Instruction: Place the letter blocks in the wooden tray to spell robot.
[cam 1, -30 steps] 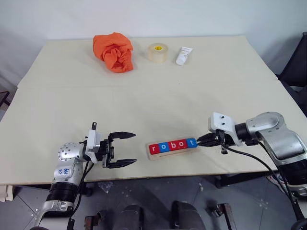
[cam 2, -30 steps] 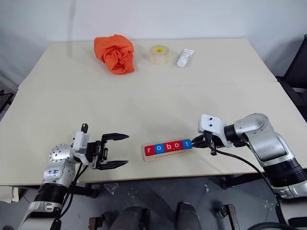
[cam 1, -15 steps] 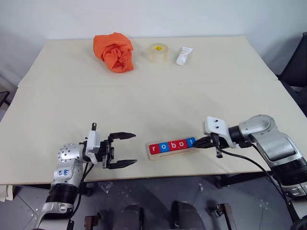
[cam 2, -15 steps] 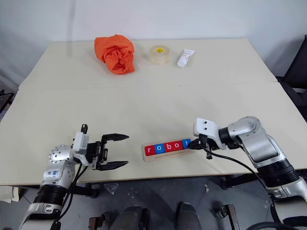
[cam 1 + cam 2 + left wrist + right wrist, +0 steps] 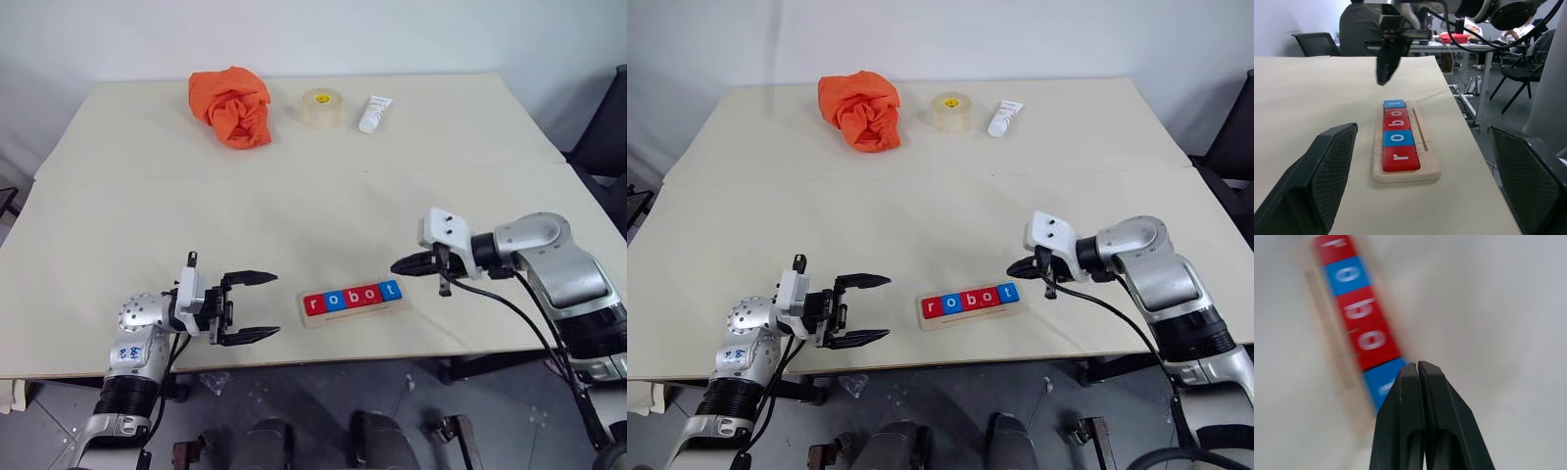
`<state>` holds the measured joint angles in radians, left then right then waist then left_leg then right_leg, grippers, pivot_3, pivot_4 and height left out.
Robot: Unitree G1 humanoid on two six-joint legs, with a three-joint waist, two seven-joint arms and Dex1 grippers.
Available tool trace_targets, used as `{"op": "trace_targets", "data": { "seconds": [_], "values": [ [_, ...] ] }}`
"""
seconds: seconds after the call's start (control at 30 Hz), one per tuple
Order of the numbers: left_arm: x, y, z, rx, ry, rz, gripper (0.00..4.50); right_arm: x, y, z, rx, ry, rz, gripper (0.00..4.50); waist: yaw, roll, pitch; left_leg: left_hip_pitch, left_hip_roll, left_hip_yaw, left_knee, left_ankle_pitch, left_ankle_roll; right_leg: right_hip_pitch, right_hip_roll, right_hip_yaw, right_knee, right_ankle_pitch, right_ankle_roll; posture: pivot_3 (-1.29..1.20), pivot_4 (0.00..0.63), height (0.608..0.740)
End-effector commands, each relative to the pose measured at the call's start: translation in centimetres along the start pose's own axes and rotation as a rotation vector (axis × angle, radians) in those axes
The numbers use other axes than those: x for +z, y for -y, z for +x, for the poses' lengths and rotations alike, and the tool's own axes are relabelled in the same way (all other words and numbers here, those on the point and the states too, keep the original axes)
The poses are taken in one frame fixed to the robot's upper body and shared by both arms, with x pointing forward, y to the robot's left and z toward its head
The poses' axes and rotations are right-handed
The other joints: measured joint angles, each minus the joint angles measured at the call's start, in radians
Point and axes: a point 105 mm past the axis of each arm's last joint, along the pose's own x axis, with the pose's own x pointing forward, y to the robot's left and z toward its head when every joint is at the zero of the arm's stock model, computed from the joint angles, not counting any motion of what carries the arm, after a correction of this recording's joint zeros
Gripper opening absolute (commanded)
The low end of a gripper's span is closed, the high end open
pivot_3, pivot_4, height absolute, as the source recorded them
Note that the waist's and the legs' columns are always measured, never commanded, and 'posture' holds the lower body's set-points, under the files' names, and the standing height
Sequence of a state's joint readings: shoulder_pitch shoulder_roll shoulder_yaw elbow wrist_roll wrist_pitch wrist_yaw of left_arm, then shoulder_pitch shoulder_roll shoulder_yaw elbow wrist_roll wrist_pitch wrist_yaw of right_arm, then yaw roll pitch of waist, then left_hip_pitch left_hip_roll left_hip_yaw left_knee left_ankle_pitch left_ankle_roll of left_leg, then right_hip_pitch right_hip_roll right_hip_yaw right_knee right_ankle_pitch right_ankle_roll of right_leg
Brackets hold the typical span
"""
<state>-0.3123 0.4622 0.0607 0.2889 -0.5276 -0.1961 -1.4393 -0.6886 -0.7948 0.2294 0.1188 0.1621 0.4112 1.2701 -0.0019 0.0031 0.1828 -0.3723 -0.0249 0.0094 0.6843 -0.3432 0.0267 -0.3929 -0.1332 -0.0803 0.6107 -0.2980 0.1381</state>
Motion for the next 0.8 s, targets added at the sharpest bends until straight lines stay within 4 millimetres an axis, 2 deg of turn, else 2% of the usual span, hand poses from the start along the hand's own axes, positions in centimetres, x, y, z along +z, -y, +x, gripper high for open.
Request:
{"op": "trace_targets", "data": {
  "seconds": [0.03, 0.17, 0.3, 0.5, 0.67, 0.77, 0.8],
  "values": [
    [0.5, -0.2, 0.1, 0.0, 0.005, 0.027, 4.5, -0.2, 1.2, 0.6, -0.033, 0.001, -0.02, 0.06, 0.0, 0.0, 0.0, 0.0, 0.0, 0.0, 0.0, 0.0, 0.0, 0.0, 0.0, 0.0, 0.0, 0.0, 0.0, 0.0, 0.15, 0.74],
    [0.5, -0.1, -0.1, 0.004, 0.001, 0.026, 4.5, -1.0, 1.1, 2.0, -0.009, -0.009, -0.012, 0.06, 0.0, 0.0, 0.0, 0.0, 0.0, 0.0, 0.0, 0.0, 0.0, 0.0, 0.0, -0.001, 0.001, 0.0, 0.0, 0.0, 0.15, 0.74],
    [0.6, 0.0, -0.4, 0.015, -0.005, 0.029, 4.5, -2.2, 0.8, 2.4, 0.007, -0.047, -0.011, 0.06, 0.0, 0.0, 0.0, 0.0, 0.0, 0.0, 0.0, 0.0, 0.0, 0.0, 0.0, -0.001, 0.001, 0.0, 0.0, 0.0, 0.15, 0.74],
    [0.5, 0.0, -0.8, 0.026, -0.019, 0.031, 4.5, -2.5, 0.2, 1.8, 0.029, -0.059, -0.013, 0.06, 0.0, 0.0, 0.0, 0.0, 0.0, 0.0, 0.0, 0.0, 0.0, 0.0, 0.001, -0.001, 0.001, 0.0, 0.0, 0.0, 0.15, 0.74],
    [0.6, -0.4, -0.9, 0.042, -0.027, 0.042, 4.5, -2.1, 1.1, 1.4, -0.024, -0.037, -0.023, 0.06, 0.0, 0.0, 0.0, 0.0, 0.0, 0.0, 0.0, 0.0, 0.0, 0.0, 0.0, -0.001, 0.001, 0.0, 0.0, 0.0, 0.15, 0.74],
    [0.6, -0.8, -1.0, 0.059, -0.032, 0.045, 4.5, -1.6, 1.7, 0.7, -0.058, -0.007, -0.039, 0.06, -0.001, 0.0, 0.0, 0.0, 0.0, 0.0, 0.0, 0.0, 0.0, 0.0, 0.0, -0.001, 0.001, 0.0, 0.0, 0.0, 0.15, 0.74],
    [0.9, -1.1, -1.1, 0.084, -0.023, 0.054, 4.5, -1.2, 1.3, -0.3, -0.041, 0.025, -0.047, 0.06, 0.0, 0.0, 0.0, 0.0, 0.0, 0.0, 0.0, 0.0, 0.0, 0.0, 0.001, -0.001, 0.001, 0.0, 0.0, 0.0, 0.15, 0.74]
  ]
}}
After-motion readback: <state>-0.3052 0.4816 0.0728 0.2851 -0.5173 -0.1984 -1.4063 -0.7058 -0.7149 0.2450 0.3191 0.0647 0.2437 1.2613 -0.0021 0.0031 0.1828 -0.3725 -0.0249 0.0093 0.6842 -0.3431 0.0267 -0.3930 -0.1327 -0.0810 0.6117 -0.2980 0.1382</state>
